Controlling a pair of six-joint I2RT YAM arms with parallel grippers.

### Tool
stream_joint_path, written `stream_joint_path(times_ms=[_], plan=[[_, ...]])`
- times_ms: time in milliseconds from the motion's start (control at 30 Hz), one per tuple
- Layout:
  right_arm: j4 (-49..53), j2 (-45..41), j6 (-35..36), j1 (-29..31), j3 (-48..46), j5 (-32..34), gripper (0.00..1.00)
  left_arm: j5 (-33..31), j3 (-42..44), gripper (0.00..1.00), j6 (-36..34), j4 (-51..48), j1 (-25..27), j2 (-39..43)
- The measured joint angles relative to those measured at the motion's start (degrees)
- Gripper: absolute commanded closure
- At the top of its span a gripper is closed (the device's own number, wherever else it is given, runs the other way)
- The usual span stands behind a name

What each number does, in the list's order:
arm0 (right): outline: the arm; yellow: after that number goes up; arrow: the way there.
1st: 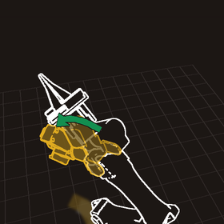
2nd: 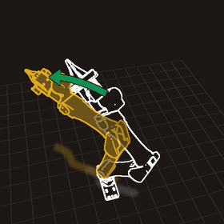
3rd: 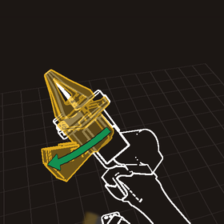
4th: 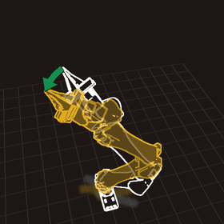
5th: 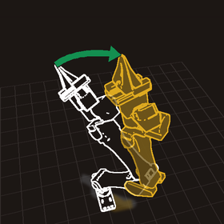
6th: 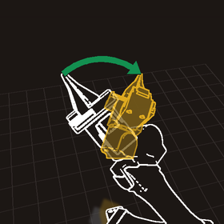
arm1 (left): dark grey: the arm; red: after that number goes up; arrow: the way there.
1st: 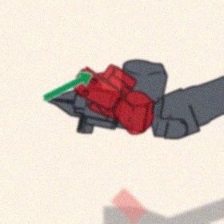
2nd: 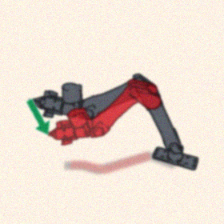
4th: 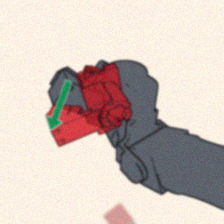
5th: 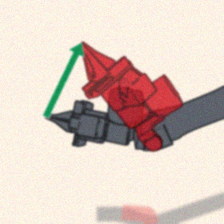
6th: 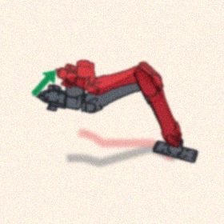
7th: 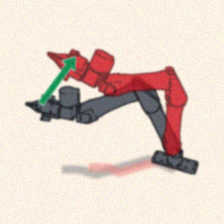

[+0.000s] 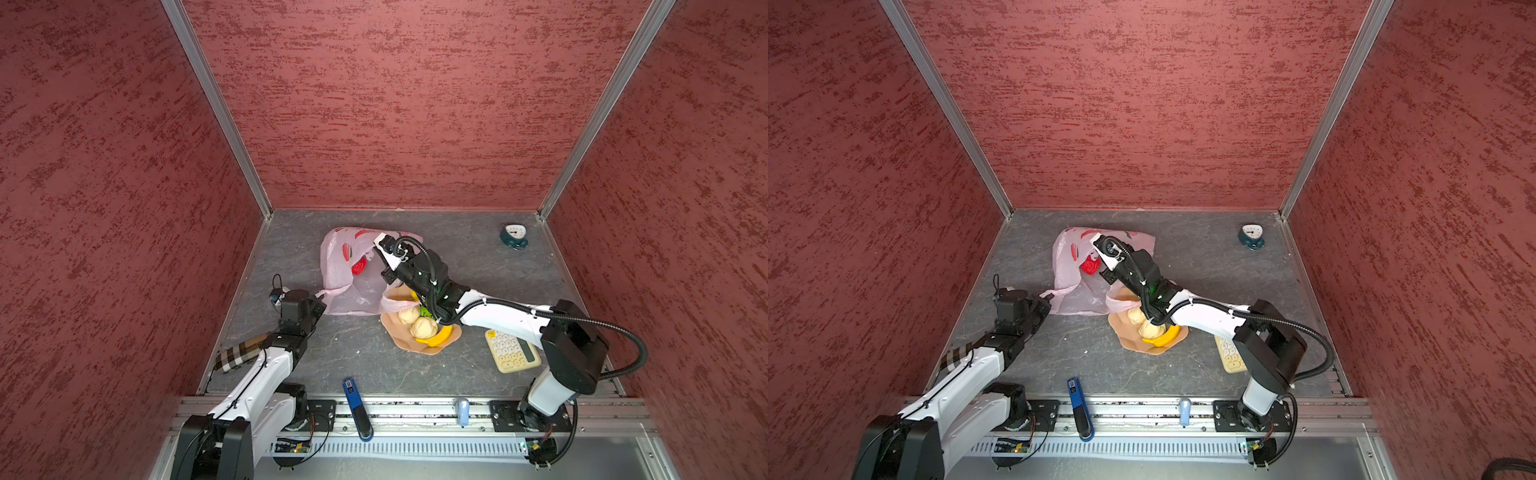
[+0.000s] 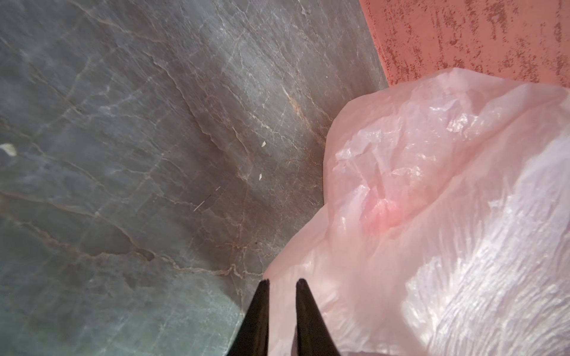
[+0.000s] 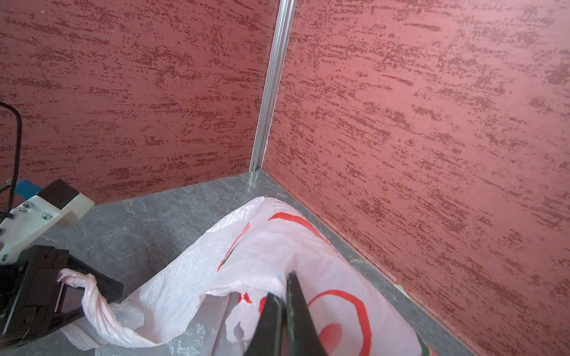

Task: Take the fake fruits out of the plastic bag
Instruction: 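Lift the pinched bag edge with the right gripper while the left gripper holds the handle, then release the bag edge and reach the right gripper into the bag toward the red apple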

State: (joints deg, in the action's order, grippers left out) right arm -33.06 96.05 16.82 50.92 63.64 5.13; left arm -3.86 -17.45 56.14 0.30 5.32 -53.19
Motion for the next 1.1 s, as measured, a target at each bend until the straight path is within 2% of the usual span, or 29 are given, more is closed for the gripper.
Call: stream_joint_path(times_ms=[267,367,533,767,867,1100], plan=[[-3.8,-1.5,2.8,2.0,-0.5,0.3,0.93,-1.8,3.5,0.82,2.4,2.8,1.0,4.8],[-3.6,-0.2,2.6,2.1,-0.3,0.8,0.9,-2.2,5.2,0.82,3.1,2.8,1.0,4.1],[-1.4,3.4,0.8,1.6,0.7,2.6,0.74,-2.3,5.5,0.82,3.5,3.2,1.1,3.3],[7.1,4.8,-3.3,0.3,3.9,5.5,0.39,-2.2,5.5,0.82,3.6,3.5,1.1,4.7],[11.0,4.7,-4.5,0.2,6.0,6.8,0.32,-2.2,5.5,0.82,3.6,3.4,1.1,5.9],[21.2,0.8,-8.1,0.1,6.4,9.6,0.25,-2.2,5.5,0.83,3.6,1.6,1.2,10.6]])
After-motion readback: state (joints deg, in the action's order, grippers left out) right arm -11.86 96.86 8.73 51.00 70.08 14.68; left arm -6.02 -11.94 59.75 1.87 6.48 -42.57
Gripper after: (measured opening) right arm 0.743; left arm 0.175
